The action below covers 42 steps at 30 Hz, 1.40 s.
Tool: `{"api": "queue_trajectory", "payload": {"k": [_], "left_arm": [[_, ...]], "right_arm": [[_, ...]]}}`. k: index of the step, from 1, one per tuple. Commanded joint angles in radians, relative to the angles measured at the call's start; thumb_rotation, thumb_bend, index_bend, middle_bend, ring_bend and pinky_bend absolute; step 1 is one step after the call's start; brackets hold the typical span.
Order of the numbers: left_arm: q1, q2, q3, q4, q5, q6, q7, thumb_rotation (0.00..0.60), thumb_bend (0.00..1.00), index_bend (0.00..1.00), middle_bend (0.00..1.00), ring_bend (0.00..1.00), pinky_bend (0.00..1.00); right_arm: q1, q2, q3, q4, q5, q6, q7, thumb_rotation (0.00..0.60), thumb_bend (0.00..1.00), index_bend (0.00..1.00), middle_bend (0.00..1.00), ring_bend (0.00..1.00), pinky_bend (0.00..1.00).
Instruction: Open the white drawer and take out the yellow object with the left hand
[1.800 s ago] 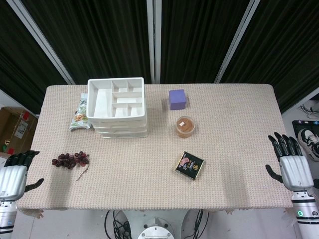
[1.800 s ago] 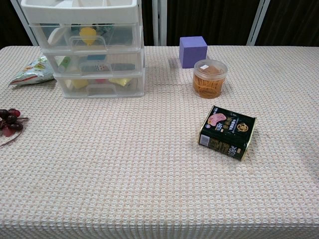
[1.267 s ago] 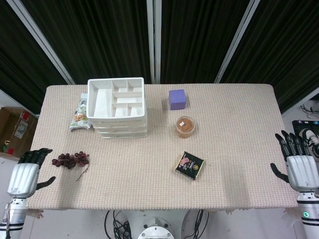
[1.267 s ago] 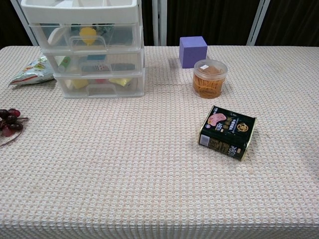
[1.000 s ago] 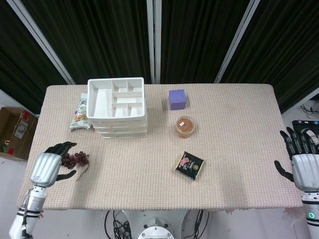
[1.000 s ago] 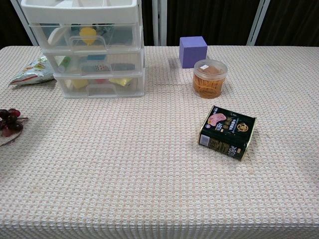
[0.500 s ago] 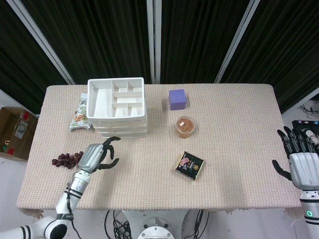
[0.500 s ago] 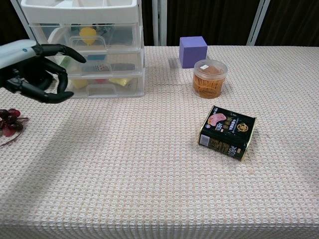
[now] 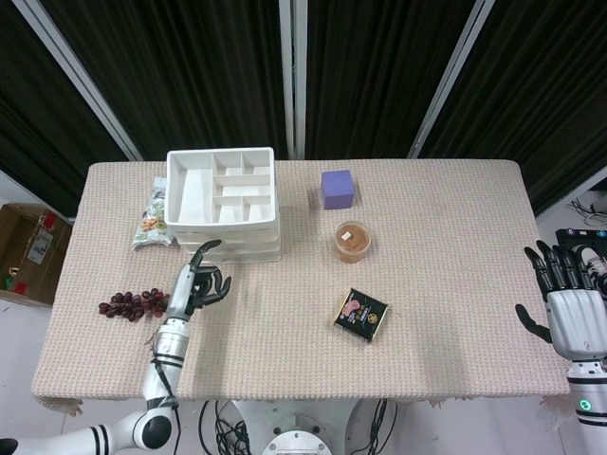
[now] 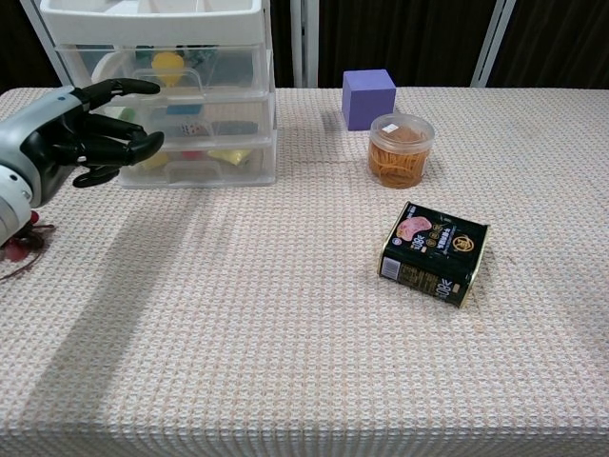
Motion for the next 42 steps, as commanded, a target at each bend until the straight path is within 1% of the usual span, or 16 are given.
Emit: {"api": "queue_trajectory", "payload": {"k": [1, 4, 9, 13, 20, 28, 33, 37, 42], "left_arm": [[0.008, -0.017, -0.015, 0.008, 0.002, 0.004, -0.070, 0.600, 0.38, 0.17, 0.77, 0.91, 1.00], [0.004, -0.022, -0.021, 0.009, 0.004, -0.019, -0.136, 0.600, 0.38, 0.17, 0.77, 0.91, 1.00], [-0.012, -0.047, -0.040, 0.033, 0.001, -0.045, -0.203, 0.600, 0.38, 0.17, 0.77, 0.91, 1.00], [-0.029, -0.082, -0.053, 0.076, 0.024, -0.047, -0.273, 0.600, 0.38, 0.17, 0.77, 0.91, 1.00], [-0.052, -0.103, -0.061, 0.107, 0.042, -0.063, -0.323, 0.600, 0.38, 0.18, 0.77, 0.91, 1.00], [-0.074, -0.110, -0.070, 0.126, 0.032, -0.100, -0.364, 0.600, 0.38, 0.21, 0.77, 0.91, 1.00], [-0.082, -0.115, -0.076, 0.139, 0.034, -0.109, -0.398, 0.600, 0.39, 0.25, 0.77, 0.91, 1.00], [-0.085, -0.112, -0.082, 0.142, 0.029, -0.123, -0.434, 0.600, 0.41, 0.32, 0.77, 0.91, 1.00], [-0.084, -0.108, -0.078, 0.145, 0.038, -0.119, -0.450, 0.600, 0.42, 0.40, 0.78, 0.91, 1.00]], "right_arm": [[0.000, -0.002, -0.002, 0.000, 0.001, -0.001, -0.002, 0.600, 0.19, 0.00, 0.00, 0.00, 0.00], [-0.001, -0.003, -0.003, -0.001, 0.004, -0.003, -0.003, 0.600, 0.19, 0.00, 0.00, 0.00, 0.00], [-0.004, -0.002, -0.004, -0.003, 0.006, 0.000, -0.005, 0.600, 0.19, 0.00, 0.00, 0.00, 0.00], [-0.007, 0.000, -0.005, -0.005, 0.010, 0.001, -0.008, 0.600, 0.19, 0.00, 0.00, 0.00, 0.00], [-0.013, 0.001, -0.008, -0.005, 0.016, 0.002, -0.008, 0.600, 0.19, 0.00, 0.00, 0.00, 0.00], [-0.018, 0.000, -0.010, 0.003, 0.028, -0.003, -0.001, 0.600, 0.19, 0.00, 0.00, 0.00, 0.00], [-0.019, -0.001, -0.010, 0.007, 0.033, -0.006, 0.002, 0.600, 0.19, 0.00, 0.00, 0.00, 0.00], [-0.018, -0.001, -0.010, 0.009, 0.036, -0.010, 0.002, 0.600, 0.19, 0.00, 0.00, 0.00, 0.00], [-0.016, -0.003, -0.010, 0.009, 0.039, -0.016, 0.000, 0.600, 0.19, 0.00, 0.00, 0.00, 0.00]]}}
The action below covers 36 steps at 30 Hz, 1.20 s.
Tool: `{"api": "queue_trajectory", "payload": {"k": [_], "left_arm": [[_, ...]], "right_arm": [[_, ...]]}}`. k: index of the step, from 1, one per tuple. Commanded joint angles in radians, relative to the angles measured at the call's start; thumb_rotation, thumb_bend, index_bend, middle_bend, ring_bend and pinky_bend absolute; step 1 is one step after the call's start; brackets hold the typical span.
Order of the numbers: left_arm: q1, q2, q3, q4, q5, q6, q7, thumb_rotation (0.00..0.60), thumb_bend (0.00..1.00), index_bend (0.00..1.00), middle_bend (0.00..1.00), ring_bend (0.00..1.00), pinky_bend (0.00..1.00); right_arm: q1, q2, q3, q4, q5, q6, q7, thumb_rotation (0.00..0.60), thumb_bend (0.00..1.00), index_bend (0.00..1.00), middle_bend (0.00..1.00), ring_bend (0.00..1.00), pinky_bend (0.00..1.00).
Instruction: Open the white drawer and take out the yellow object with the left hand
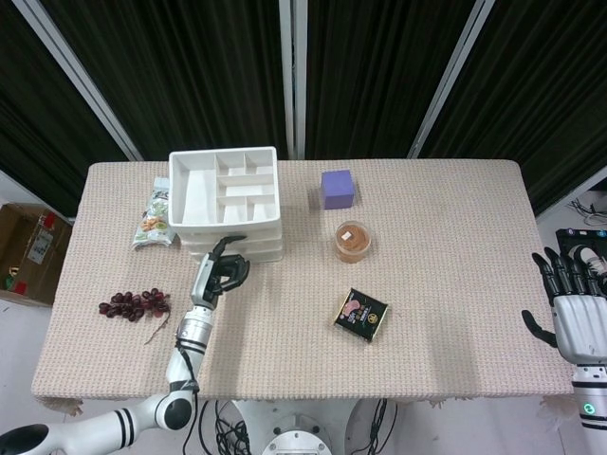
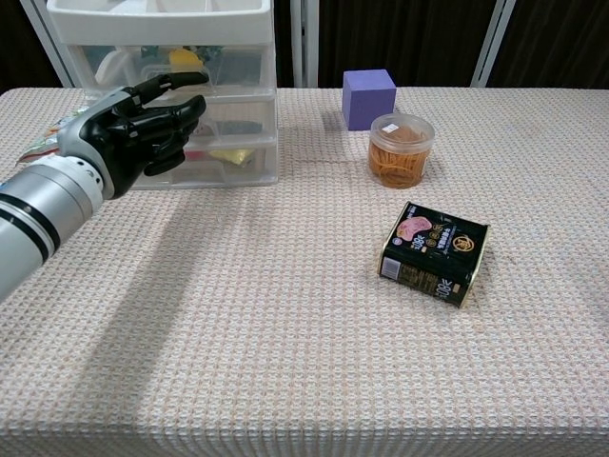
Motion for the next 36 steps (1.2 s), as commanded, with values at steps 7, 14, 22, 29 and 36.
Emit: {"api": "queue_trajectory", "payload": {"k": [7, 14, 22, 29, 36], "left_arm": [[0.015, 0.013, 0.027, -0.014, 0.030, 0.017, -0.030, 0.600, 0.42, 0.46, 0.78, 0.91, 1.00], [0.038, 0.027, 0.058, -0.032, 0.047, 0.036, -0.051, 0.600, 0.43, 0.46, 0.78, 0.91, 1.00], [0.065, 0.043, 0.094, -0.067, 0.074, 0.062, -0.069, 0.600, 0.43, 0.46, 0.78, 0.91, 1.00], [0.091, 0.069, 0.128, -0.106, 0.065, 0.075, -0.001, 0.600, 0.42, 0.20, 0.76, 0.90, 1.00], [0.136, 0.113, 0.178, -0.157, 0.087, 0.139, 0.128, 0.600, 0.42, 0.17, 0.75, 0.90, 1.00]], "right_arm": [[0.004, -0.001, -0.002, -0.006, 0.000, -0.008, -0.010, 0.600, 0.19, 0.00, 0.00, 0.00, 0.00], [0.001, 0.000, -0.003, -0.012, -0.001, -0.004, -0.017, 0.600, 0.19, 0.00, 0.00, 0.00, 0.00], [-0.004, 0.002, -0.006, -0.024, -0.013, 0.008, -0.023, 0.600, 0.19, 0.00, 0.00, 0.00, 0.00], [-0.010, 0.008, -0.008, -0.033, -0.023, 0.021, -0.024, 0.600, 0.19, 0.00, 0.00, 0.00, 0.00], [-0.011, 0.011, -0.006, -0.032, -0.026, 0.026, -0.019, 0.600, 0.19, 0.00, 0.00, 0.00, 0.00]]}}
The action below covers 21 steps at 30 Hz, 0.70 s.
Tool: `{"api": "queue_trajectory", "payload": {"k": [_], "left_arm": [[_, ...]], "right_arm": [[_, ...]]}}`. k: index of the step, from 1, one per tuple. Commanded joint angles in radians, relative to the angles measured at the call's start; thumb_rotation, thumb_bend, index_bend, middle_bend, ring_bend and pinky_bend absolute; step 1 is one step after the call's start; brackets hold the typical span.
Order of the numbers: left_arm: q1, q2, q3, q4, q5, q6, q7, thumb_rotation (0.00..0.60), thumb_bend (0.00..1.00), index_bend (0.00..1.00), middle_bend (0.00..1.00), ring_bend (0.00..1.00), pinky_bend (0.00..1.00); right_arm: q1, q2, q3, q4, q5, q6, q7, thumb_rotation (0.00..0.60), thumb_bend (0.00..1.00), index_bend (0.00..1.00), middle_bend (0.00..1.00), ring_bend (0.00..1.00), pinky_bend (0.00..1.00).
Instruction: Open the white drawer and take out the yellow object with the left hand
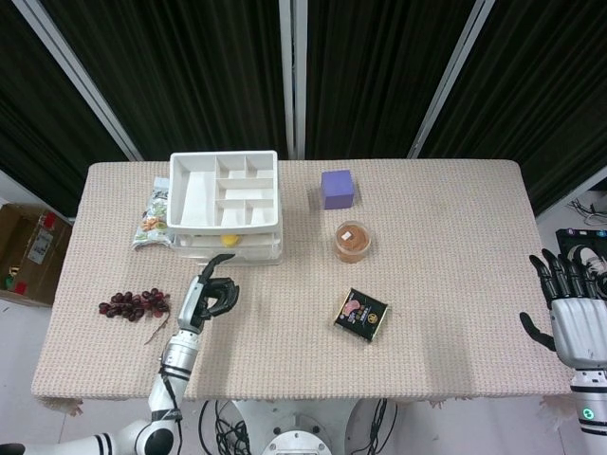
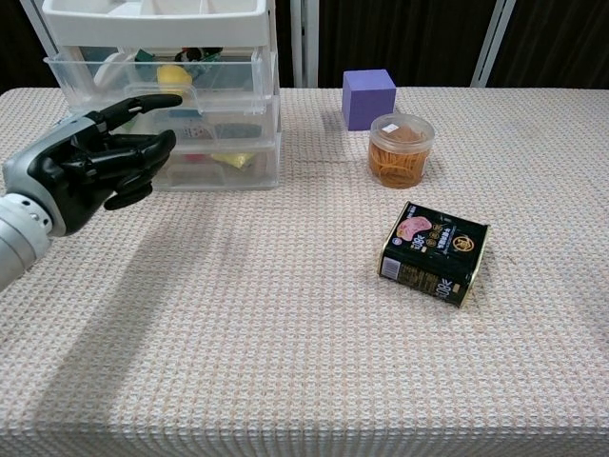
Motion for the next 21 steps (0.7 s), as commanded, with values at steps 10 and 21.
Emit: {"api": "queue_trajectory", "payload": {"k": [10, 21], "left_arm": [[0.070, 0.194, 0.120, -0.068, 0.184, 0.166, 0.422, 0.600, 0.42, 0.25, 0.74, 0.90, 1.00], [-0.004, 0.393, 0.036, -0.186, 0.161, 0.098, 0.717, 0.600, 0.41, 0.22, 0.74, 0.90, 1.00]], "right_arm": [[0.004, 0.014, 0.010, 0.007, -0.010, 0.010, 0.020, 0.600, 0.19, 0.00, 0.00, 0.00, 0.00], [0.001, 0.009, 0.010, 0.026, -0.020, 0.021, 0.049, 0.600, 0.19, 0.00, 0.00, 0.00, 0.00]]}}
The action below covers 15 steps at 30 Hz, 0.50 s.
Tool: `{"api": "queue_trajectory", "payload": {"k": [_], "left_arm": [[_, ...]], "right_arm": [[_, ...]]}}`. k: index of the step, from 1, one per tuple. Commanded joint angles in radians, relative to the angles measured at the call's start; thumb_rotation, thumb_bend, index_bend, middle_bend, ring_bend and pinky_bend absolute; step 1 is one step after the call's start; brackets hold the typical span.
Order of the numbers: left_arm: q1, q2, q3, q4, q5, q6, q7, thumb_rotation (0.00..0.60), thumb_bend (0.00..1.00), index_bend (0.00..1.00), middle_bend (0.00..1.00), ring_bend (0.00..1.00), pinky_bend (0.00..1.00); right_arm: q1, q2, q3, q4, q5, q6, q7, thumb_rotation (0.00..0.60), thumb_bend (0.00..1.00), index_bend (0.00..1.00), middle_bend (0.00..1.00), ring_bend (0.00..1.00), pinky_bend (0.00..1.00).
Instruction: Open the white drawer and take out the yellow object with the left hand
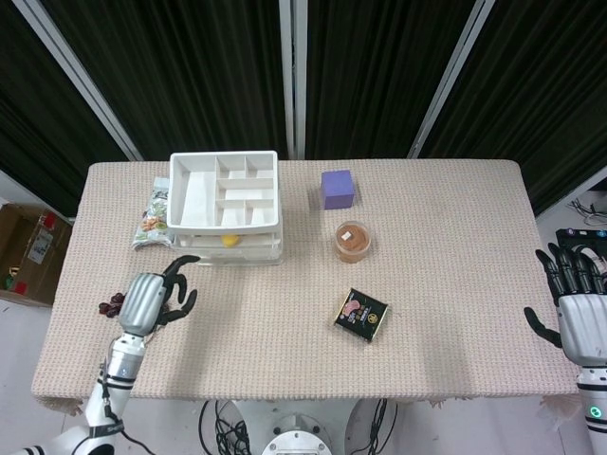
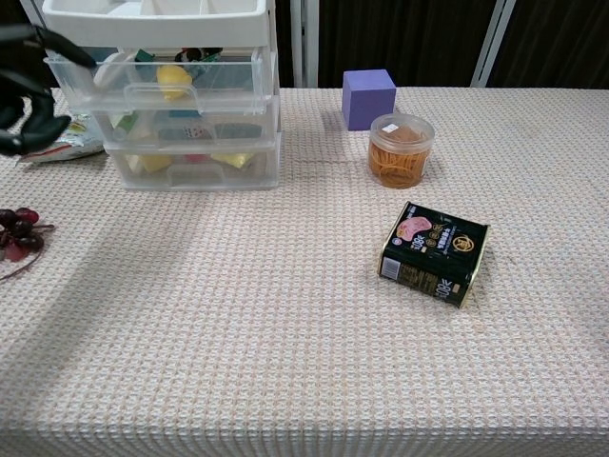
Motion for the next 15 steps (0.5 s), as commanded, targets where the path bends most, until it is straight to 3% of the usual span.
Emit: {"api": "queue_trajectory", "payload": {"k": [1, 8, 15], "left_arm": [[-0.048, 0.057, -0.042, -0.041, -0.052, -0.073, 0.058, 0.600, 0.41, 0.22, 0.74, 0.90, 1.00], [-0.104, 0.069, -0.055, -0.035, -0.146, -0.185, 0.090, 0.600, 0.41, 0.21, 0.76, 0.90, 1.00], [-0.127, 0.063, -0.055, -0.026, -0.185, -0.209, 0.117, 0.600, 0.41, 0.22, 0.80, 0.91, 1.00]], "right_arm": [[-0.002, -0.003, -0.002, 0.009, 0.001, 0.000, 0.010, 0.600, 0.19, 0.00, 0.00, 0.00, 0.00], [-0.011, -0.005, -0.002, 0.031, 0.013, 0.004, 0.035, 0.600, 0.19, 0.00, 0.00, 0.00, 0.00], [-0.014, -0.012, -0.002, 0.049, 0.025, -0.003, 0.054, 0.600, 0.20, 0.00, 0.00, 0.00, 0.00]]}}
